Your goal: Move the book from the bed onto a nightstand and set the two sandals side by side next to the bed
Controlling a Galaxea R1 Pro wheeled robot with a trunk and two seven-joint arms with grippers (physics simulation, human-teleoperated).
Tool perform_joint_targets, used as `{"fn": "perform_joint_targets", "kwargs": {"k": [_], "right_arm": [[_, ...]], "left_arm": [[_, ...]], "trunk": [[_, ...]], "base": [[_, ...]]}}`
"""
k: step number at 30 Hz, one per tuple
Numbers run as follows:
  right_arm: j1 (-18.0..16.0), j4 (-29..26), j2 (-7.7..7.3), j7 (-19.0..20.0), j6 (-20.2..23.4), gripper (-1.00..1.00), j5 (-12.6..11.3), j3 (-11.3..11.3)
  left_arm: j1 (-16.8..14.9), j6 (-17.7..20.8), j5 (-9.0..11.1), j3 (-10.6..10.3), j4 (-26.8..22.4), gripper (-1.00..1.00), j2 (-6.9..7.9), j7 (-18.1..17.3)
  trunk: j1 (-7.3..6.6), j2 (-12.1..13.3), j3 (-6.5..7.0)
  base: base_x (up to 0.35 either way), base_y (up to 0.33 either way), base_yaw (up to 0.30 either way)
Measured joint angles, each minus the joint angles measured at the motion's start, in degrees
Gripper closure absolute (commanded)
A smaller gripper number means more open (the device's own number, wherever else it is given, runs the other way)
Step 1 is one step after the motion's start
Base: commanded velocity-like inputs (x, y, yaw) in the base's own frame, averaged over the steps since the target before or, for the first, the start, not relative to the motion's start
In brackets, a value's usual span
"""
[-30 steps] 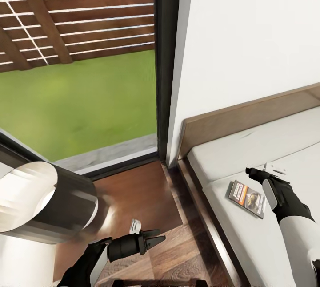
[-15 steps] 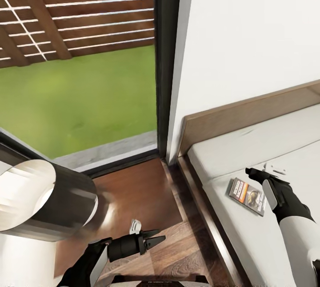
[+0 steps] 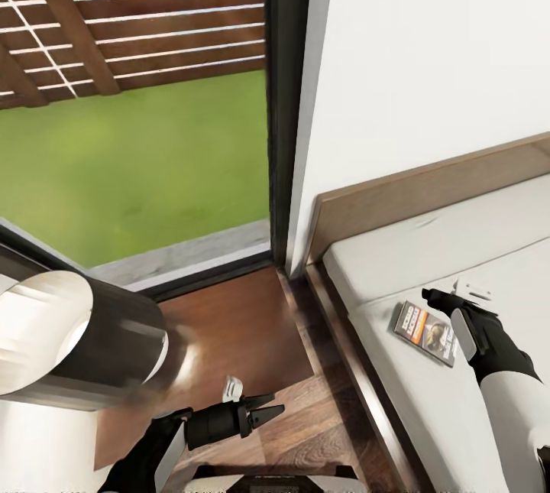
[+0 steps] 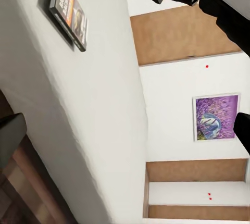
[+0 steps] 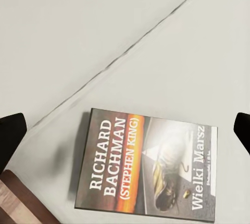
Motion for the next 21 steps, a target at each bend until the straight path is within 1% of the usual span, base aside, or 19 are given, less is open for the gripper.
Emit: {"fn": "perform_joint_targets", "kwargs": {"k": [14, 18, 21], "right_arm": [[0.01, 0.00, -0.08, 0.00, 0.00, -1.00, 0.02, 0.00], [0.01, -0.05, -0.02, 0.08, -0.07, -1.00, 0.08, 0.00], [0.01, -0.08, 0.00, 0.04, -0.08, -1.00, 0.08, 0.00]], "left_arm": [[0.00, 0.00, 0.10, 0.08, 0.00, -1.00, 0.00, -0.02], [0.00, 0.00, 0.11, 0.08, 0.00, -1.00, 0.00, -0.04], [-0.02, 0.00, 0.10, 0.08, 0.00, -1.00, 0.00, -0.01]], "trunk": [[0.00, 0.00, -1.26], [0.00, 0.00, -1.39], [0.65, -1.19, -1.94]], "base": [[0.000, 0.000, 0.000], [0.000, 0.000, 0.000], [0.000, 0.000, 0.000]]}}
